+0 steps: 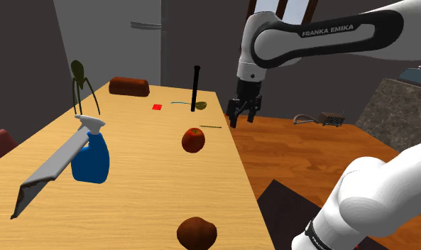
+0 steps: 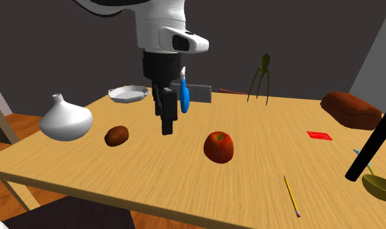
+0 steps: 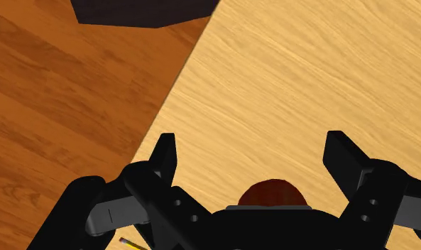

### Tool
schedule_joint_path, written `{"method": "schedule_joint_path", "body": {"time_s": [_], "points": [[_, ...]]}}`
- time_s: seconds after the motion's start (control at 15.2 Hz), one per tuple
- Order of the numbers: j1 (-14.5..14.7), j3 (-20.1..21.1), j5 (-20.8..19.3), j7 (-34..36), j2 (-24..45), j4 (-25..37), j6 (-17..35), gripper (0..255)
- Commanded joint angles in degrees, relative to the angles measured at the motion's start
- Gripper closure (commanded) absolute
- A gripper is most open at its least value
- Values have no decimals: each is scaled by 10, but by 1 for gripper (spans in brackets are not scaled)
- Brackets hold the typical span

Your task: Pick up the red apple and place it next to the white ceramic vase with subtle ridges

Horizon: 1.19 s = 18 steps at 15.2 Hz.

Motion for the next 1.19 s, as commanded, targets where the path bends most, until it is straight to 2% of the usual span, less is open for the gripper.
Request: {"method": "schedule_joint_path", "body": {"time_s": [0.0,0.46,0.92,1.12], "points": [[-3,2,6,16,38,17,31,0],[-8,12,21,76,175,94,124,0],[-11,13,29,130,314,205,185,0],[-10,13,29,131,323,200,200,0]]}}
